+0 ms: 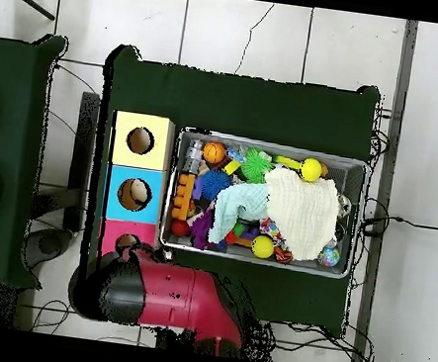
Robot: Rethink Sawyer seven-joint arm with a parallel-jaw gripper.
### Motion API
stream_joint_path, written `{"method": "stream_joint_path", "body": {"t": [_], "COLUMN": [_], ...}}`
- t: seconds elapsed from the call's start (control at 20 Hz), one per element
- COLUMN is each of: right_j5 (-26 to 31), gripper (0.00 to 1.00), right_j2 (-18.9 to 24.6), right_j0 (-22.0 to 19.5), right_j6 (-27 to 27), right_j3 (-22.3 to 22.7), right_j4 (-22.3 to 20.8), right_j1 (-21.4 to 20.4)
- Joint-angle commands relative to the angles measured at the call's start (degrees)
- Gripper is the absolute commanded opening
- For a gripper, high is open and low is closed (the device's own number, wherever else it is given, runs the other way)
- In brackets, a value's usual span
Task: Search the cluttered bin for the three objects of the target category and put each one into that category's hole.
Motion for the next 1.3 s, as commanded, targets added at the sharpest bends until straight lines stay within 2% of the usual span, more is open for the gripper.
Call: {"method": "stream_joint_path", "body": {"t": [0.05, 0.65, 0.8, 1.0, 1.3], "right_j5": [-6.0, -13.2, -15.8, -16.1, -18.0], "gripper": [1.00, 1.00, 1.00, 1.00, 1.00], "right_j2": [1.3, 0.4, -0.6, -2.5, -5.3], "right_j0": [-1.2, -4.4, -4.4, -3.9, -2.0], "right_j6": [6.0, 5.8, 6.8, 7.8, 10.6], "right_j3": [-6.8, -12.2, -12.0, -12.1, -9.1], "right_j4": [-4.1, -5.0, -5.4, -5.4, -3.9], "right_j1": [6.4, 15.8, 17.2, 19.2, 18.3]}}
